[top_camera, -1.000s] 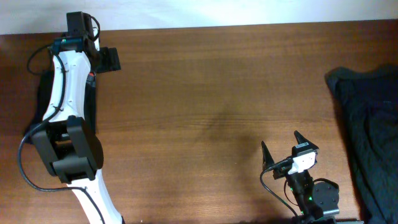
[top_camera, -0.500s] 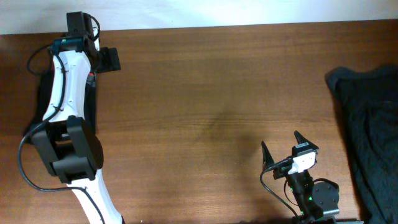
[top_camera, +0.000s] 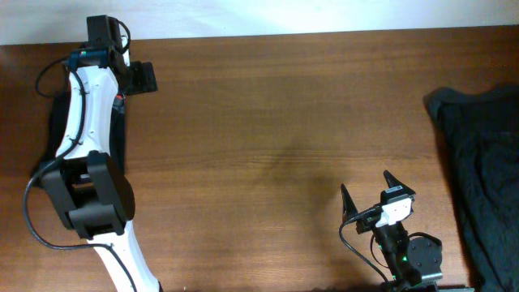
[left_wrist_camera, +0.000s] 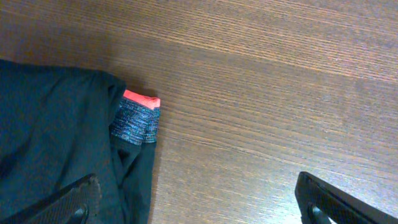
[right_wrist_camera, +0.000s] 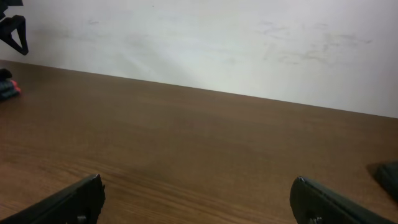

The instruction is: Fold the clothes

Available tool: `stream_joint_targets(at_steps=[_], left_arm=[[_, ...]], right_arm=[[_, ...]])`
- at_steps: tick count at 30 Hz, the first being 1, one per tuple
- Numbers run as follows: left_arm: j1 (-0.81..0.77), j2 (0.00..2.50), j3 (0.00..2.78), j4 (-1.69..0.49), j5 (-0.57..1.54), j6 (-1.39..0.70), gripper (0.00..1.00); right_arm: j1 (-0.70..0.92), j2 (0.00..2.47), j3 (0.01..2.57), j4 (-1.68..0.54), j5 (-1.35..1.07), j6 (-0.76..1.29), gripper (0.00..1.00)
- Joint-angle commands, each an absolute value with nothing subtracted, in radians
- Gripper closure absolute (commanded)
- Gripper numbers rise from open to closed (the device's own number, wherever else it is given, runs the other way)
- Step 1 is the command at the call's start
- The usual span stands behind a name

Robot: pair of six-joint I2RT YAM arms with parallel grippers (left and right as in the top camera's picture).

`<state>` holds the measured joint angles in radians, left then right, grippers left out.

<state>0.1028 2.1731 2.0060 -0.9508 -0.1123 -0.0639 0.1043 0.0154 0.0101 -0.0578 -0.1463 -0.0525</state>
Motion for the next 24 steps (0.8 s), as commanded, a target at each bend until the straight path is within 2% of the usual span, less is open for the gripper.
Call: stream_joint_targets(at_steps=[1,24], left_arm=[[0.105,2.151,2.017,-0.956,-0.109,-0.059,0.01],[0.105,1.349,2.017,-0.967,-0.115,-0.056,0.01]], right_arm=[[0.097,0.003,0.006,-0.065,-0.134,-0.052,0.01],[0.097,0.003,0.006,-0.065,-0.134,-0.052,0.01]])
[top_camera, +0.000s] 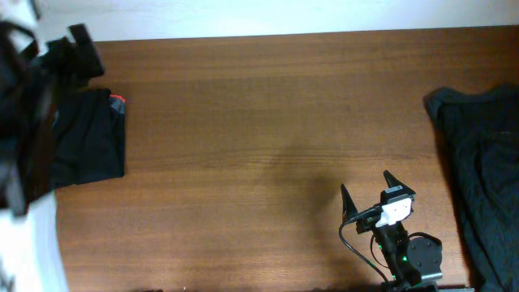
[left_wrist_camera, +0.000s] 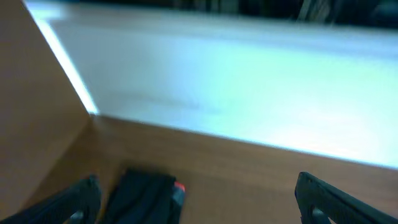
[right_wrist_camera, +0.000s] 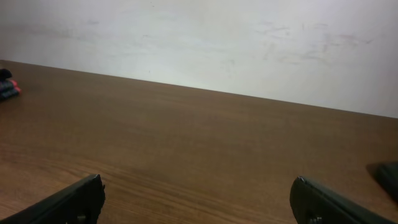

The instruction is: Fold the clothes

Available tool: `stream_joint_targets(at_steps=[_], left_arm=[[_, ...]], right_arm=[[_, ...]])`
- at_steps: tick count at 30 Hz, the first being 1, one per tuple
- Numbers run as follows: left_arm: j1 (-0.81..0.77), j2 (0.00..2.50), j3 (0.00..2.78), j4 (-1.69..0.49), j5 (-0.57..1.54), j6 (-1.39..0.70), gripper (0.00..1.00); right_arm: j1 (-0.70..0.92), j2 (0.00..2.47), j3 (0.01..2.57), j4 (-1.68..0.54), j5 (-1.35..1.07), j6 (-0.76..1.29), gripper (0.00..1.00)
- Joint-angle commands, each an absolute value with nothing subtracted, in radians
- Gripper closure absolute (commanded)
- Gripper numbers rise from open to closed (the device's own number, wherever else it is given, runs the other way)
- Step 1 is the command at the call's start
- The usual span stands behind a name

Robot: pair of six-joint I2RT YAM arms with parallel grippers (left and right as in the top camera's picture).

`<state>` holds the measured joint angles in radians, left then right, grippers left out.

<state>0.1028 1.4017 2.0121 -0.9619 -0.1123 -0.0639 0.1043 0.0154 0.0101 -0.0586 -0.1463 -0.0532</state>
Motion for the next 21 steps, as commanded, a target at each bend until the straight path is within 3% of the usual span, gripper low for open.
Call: stream_joint_targets(at_steps=[1,12,21], left_arm=[[0.105,1.326,2.017,-0.967,-0.131,-0.055,0.01],[0.105,1.142,1.969,-0.993,-0.158,-0.055,0.01],[0.105,0.923,1.662,-1.035,-0.158,-0.055,0.01]], right_arm=[[0.097,0.004,0.006,-0.065,-0.134,-0.052,0.01],[0.097,0.003,0.006,-0.065,-0.134,-0.052,0.01],[0.097,0.003,0.006,-0.065,-0.134,-0.052,0.01]])
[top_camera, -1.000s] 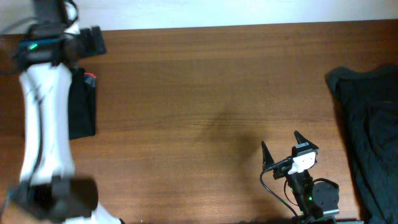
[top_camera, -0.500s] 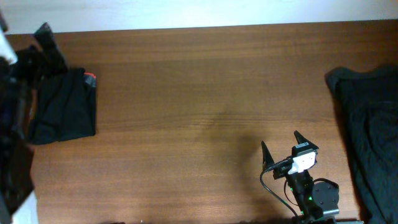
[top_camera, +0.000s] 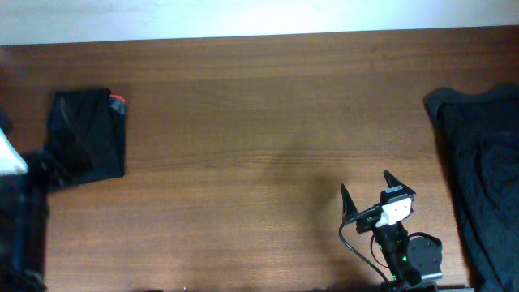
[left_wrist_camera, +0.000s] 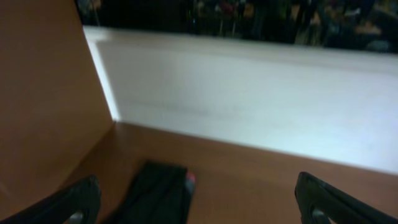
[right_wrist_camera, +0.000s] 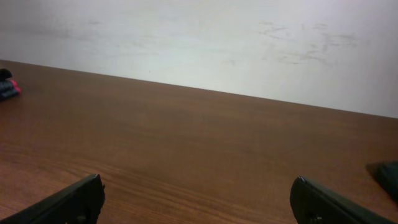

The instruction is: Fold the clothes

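A folded black garment (top_camera: 85, 134) with a red tag lies at the table's left end. In the left wrist view the folded garment (left_wrist_camera: 158, 196) is ahead of my left gripper (left_wrist_camera: 199, 208), which is open, empty and apart from it. Overhead, my left arm (top_camera: 18, 207) is a blur at the front left edge. A loose pile of dark clothes (top_camera: 480, 170) lies at the right end. My right gripper (top_camera: 369, 197) stands open and empty at the front, left of that pile; in the right wrist view the right gripper (right_wrist_camera: 199, 208) faces bare wood.
A brown wooden table (top_camera: 276, 105) backs onto a white wall (right_wrist_camera: 205, 43). In the right wrist view, the pile's dark edge (right_wrist_camera: 388, 174) shows at the far right and the folded garment's red tag (right_wrist_camera: 9, 88) at the far left.
My left arm has moved from the back left corner to the front left edge, away from the folded garment. The garment and my right arm are unchanged.
My left gripper was first open, low over the tagged corner of the folded garment, with the arm lying across it. Then it was raised at the back left with the garment uncovered. Now it is at the front left. My right arm has not moved.
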Available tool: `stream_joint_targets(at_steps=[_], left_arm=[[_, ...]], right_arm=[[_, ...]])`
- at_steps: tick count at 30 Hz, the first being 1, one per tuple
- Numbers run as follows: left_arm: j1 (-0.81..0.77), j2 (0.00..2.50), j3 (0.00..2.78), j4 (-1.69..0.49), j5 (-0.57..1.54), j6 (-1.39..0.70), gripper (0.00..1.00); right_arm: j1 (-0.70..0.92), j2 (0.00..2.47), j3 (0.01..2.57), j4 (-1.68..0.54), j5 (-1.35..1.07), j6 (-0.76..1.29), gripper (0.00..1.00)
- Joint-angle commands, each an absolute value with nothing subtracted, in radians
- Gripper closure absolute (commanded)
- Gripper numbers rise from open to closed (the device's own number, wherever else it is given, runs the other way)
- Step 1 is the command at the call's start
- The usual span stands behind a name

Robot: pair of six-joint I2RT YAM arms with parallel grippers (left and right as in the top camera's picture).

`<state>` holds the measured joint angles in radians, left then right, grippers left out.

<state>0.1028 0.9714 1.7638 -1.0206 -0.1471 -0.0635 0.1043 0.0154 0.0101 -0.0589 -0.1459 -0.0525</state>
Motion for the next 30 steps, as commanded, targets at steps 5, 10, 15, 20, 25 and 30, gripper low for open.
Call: stream_joint_targets(at_steps=[5,10,15,20,25,30], left_arm=[[0.105,0.779,1.401,-1.047,-0.146,-0.056,0.01],[0.105,0.620,1.108,-0.949,-0.030,-0.056,0.01],[0.105,0.471,0.802,-0.711,0.076,-0.056,0.00],[0.105,0.351,0.524,-0.394,0.125,-0.059,0.01],[0.104,0.227,0.308,-0.133,0.136,-0.067,0.01],[0.105,0.144,0.180,-0.008,0.134,-0.066,0.01]], right_arm=[[0.097,0.003,0.006,-0.065,-0.134,-0.052,0.01],[0.097,0.003,0.006,-0.065,-0.134,-0.052,0.01],[0.097,0.003,0.006,-0.065,-0.134,-0.052,0.01],[0.097,0.003,0.006,-0.065,-0.134,-0.052,0.01],[0.097,0.003,0.006,-0.065,-0.134,-0.052,0.01],[0.097,0.003,0.006,-0.065,-0.134,-0.052,0.01]])
